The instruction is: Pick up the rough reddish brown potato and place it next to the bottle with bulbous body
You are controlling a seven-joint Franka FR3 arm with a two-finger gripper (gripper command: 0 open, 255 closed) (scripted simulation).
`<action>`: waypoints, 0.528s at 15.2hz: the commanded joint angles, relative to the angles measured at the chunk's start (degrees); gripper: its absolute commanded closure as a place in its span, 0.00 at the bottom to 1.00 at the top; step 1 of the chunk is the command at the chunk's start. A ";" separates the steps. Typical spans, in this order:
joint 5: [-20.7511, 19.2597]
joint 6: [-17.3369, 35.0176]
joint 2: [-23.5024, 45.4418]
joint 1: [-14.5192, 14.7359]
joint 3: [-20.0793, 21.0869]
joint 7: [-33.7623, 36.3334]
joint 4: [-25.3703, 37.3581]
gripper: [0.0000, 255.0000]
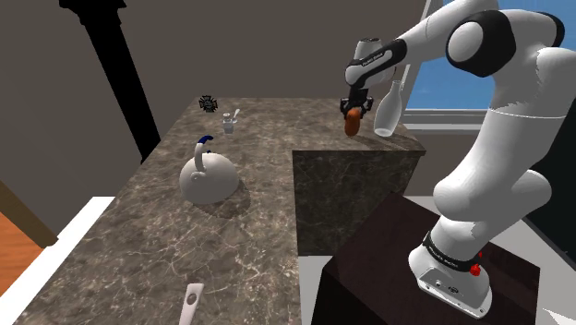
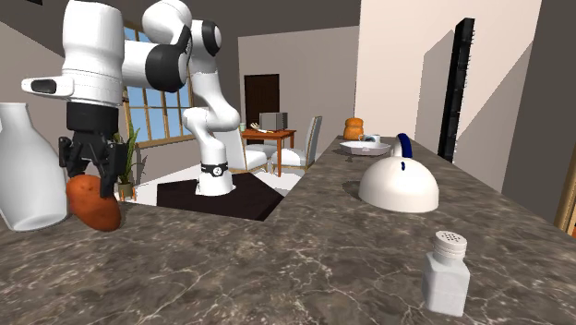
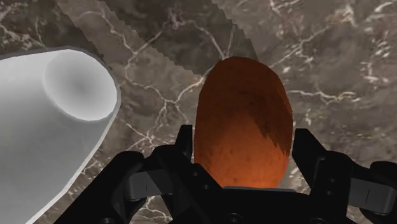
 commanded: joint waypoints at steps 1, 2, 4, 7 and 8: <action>-0.24 0.29 1.62 0.06 -0.08 0.27 -0.84 1.00; -0.40 1.23 2.17 0.09 -0.14 0.44 -1.24 1.00; -0.38 1.23 2.17 0.14 -0.20 0.43 -1.24 1.00; -0.35 1.23 2.16 0.23 -0.29 0.41 -1.24 1.00; -0.34 1.23 2.16 0.26 -0.32 0.40 -1.24 1.00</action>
